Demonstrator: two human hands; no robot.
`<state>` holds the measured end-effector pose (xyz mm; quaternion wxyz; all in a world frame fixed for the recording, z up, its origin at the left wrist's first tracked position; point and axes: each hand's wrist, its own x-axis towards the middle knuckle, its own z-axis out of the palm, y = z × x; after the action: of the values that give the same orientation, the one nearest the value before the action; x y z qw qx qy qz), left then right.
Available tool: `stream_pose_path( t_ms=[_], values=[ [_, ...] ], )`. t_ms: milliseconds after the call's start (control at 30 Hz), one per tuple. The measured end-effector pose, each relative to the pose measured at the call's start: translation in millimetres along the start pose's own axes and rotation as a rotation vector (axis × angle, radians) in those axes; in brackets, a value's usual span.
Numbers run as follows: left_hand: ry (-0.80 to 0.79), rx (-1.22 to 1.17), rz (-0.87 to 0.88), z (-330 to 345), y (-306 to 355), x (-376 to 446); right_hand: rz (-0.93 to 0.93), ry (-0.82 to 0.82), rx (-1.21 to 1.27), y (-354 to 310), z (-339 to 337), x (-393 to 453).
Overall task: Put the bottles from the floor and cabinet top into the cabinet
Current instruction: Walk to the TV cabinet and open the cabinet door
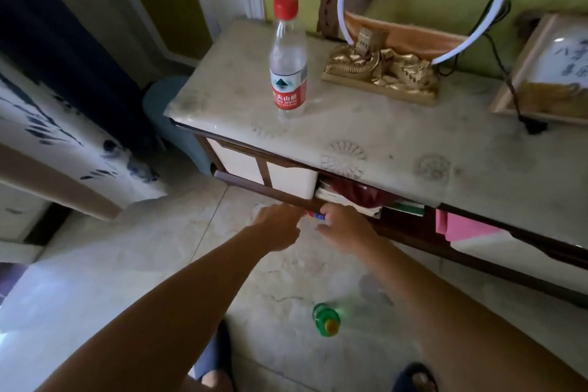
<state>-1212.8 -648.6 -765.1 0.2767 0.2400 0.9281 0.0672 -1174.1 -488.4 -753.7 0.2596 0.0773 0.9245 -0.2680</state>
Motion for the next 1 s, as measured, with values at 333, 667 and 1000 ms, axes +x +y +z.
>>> stream_pose_path(
  t_ms=[333, 667, 1000],
  values=[
    [0.235, 0.301, 0.032, 18, -21, 56, 0.029, 0.186, 0.232, 3, 23, 74],
    [0.234, 0.11, -0.005, 18, -22, 55, 0.171, 0.097, 0.592, -17, 21, 86],
    [0.23, 0.053, -0.051, 14, -11, 47, 0.199, 0.019, 0.764, -26, 12, 79]
  ],
)
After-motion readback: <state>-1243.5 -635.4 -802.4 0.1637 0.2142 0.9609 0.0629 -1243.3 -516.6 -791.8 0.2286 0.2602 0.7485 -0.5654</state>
